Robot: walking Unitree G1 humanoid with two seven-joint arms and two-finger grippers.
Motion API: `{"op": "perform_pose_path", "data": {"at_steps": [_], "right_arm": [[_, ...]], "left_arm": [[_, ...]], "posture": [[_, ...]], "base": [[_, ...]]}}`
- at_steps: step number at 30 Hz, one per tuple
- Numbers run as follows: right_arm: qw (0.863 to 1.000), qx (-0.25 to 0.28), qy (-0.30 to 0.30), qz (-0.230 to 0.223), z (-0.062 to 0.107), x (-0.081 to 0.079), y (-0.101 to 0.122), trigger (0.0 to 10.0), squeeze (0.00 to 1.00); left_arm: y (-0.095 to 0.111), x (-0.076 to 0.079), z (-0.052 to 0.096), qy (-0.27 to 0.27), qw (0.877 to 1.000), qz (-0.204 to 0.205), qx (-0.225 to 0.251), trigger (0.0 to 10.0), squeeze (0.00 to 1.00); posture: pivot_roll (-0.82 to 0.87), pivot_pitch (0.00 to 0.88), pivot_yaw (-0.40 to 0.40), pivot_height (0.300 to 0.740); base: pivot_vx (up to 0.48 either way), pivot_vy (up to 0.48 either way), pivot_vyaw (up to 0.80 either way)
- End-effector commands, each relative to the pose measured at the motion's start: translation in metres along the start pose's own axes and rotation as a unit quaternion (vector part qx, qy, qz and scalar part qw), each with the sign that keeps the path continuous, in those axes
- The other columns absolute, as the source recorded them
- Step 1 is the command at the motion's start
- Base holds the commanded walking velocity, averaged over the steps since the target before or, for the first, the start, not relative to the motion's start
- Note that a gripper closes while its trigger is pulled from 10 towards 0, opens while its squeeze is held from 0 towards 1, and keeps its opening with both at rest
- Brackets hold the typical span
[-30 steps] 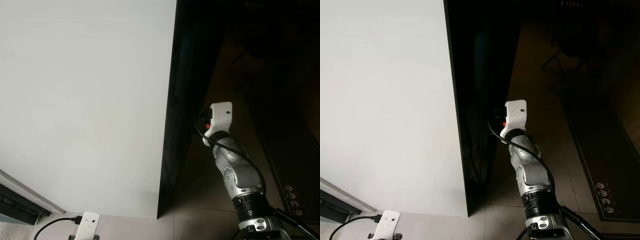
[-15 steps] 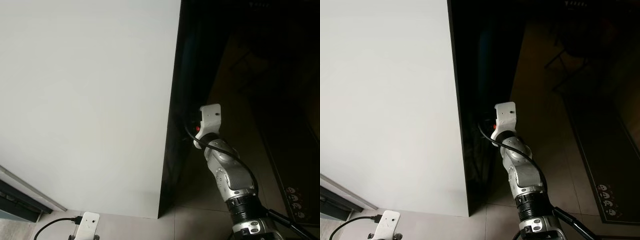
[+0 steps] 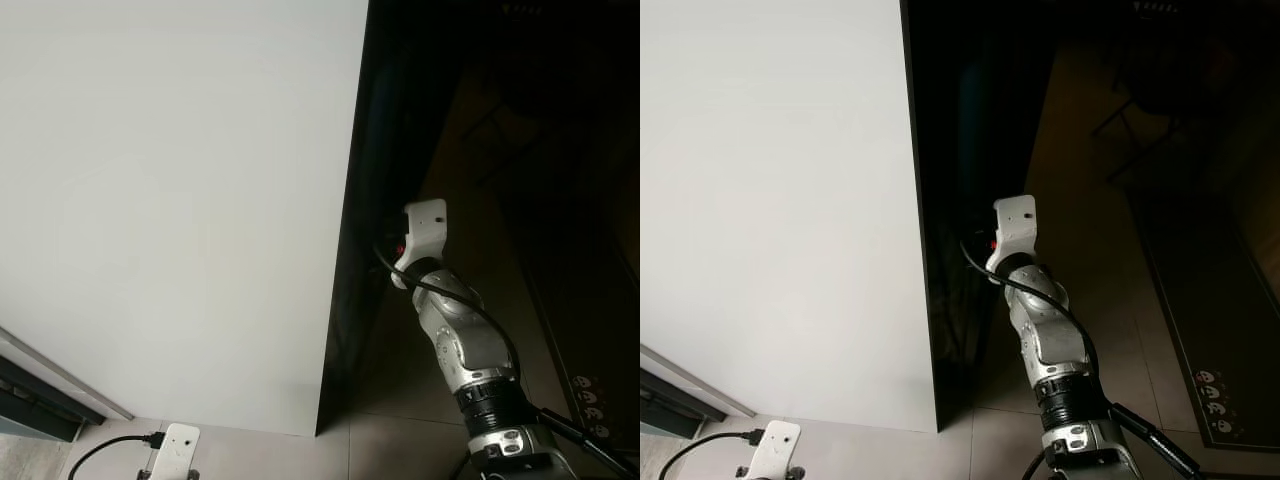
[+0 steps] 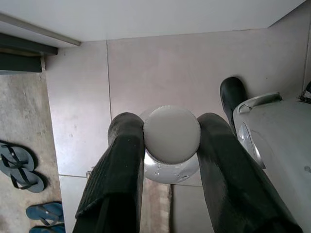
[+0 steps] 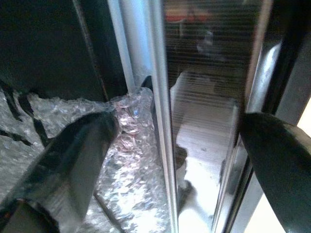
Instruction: Restocking fridge
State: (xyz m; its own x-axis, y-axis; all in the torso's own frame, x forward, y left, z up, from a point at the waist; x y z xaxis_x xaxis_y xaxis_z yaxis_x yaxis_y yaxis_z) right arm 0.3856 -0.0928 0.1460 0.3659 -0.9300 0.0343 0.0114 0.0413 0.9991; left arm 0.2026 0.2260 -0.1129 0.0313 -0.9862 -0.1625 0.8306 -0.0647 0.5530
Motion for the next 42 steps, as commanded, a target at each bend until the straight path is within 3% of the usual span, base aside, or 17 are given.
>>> {"op": "perform_pose_path", "data": {"at_steps": [1, 2, 5, 15, 19, 25, 30, 35, 40, 42], "right_arm": [[0.997, 0.006, 0.071, -0.021, -0.004, -0.031, 0.005, 10.0, 0.0], [0.995, 0.005, 0.097, -0.038, -0.002, -0.043, 0.003, 10.0, 0.0], [0.991, 0.005, 0.124, -0.056, 0.001, -0.057, 0.0, 10.0, 0.0], [0.984, 0.004, 0.162, -0.069, 0.003, -0.076, -0.001, 10.0, 0.0], [0.991, 0.005, 0.132, -0.037, 0.0, -0.067, 0.0, 10.0, 0.0], [0.999, 0.008, 0.036, 0.0, 0.002, -0.039, 0.002, 10.0, 0.0], [1.0, 0.008, 0.024, -0.001, 0.003, -0.037, 0.001, 10.0, 0.0], [1.0, 0.006, -0.027, -0.004, 0.002, -0.024, 0.0, 10.0, 0.0], [0.996, 0.01, -0.078, 0.051, 0.003, -0.012, 0.006, 10.0, 0.0], [0.993, 0.01, -0.102, 0.05, 0.006, -0.01, 0.008, 10.0, 0.0]], "left_arm": [[-0.006, -0.001, 0.001, 0.003, 1.0, -0.008, -0.01, 10.0, 0.0], [-0.006, 0.0, 0.001, 0.003, 1.0, -0.008, -0.01, 10.0, 0.0], [-0.006, 0.0, 0.001, 0.003, 1.0, -0.008, -0.01, 10.0, 0.0], [-0.004, 0.0, 0.0, 0.003, 1.0, -0.01, -0.009, 10.0, 0.0], [-0.003, 0.0, 0.0, 0.004, 1.0, -0.009, -0.008, 10.0, 0.0], [-0.002, 0.0, 0.0, 0.003, 1.0, -0.013, -0.008, 10.0, 0.0], [-0.002, -0.001, 0.0, 0.002, 1.0, -0.016, -0.007, 10.0, 0.0], [0.0, -0.001, 0.0, 0.002, 1.0, -0.021, -0.004, 10.0, 0.0], [0.0, -0.002, 0.0, 0.002, 1.0, -0.024, -0.004, 10.0, 0.0], [0.0, -0.002, 0.0, 0.002, 1.0, -0.024, -0.005, 10.0, 0.0]], "posture": [[0.04, 0.087, -0.006, 0.74], [0.04, 0.088, -0.007, 0.74], [0.04, 0.087, -0.008, 0.74], [0.05, 0.08, -0.009, 0.74], [0.05, 0.08, -0.008, 0.74], [0.04, 0.078, -0.005, 0.74], [0.04, 0.077, -0.002, 0.74], [0.05, 0.075, 0.0, 0.74], [0.05, 0.076, 0.0, 0.74], [0.05, 0.076, 0.0, 0.74]], "base": [[0.0, 0.0, 0.0], [0.0, 0.0, 0.0], [0.0, 0.0, 0.0], [0.0, 0.0, 0.0], [0.0, 0.0, 0.0], [0.0, 0.0, 0.0], [0.0, 0.0, 0.0], [0.0, 0.0, 0.0], [0.0, 0.0, 0.0], [0.0, 0.0, 0.0]]}}
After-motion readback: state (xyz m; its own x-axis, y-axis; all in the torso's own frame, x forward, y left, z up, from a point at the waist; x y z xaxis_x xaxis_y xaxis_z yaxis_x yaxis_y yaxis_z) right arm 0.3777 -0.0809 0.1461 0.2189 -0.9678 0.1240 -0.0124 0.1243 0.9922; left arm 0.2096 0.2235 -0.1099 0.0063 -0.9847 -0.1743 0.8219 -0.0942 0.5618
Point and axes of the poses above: a point about 5 cm out from each wrist's last joint towards the gripper, its own z axis pointing back from the gripper into the wrist, its own y axis along the axis of the wrist's last joint, x = y × z, the point moved 4 cm from there along -z, pointing out of the wrist towards the gripper, and after that the axes turned 8 degrees about z, right-handed, at the moved point
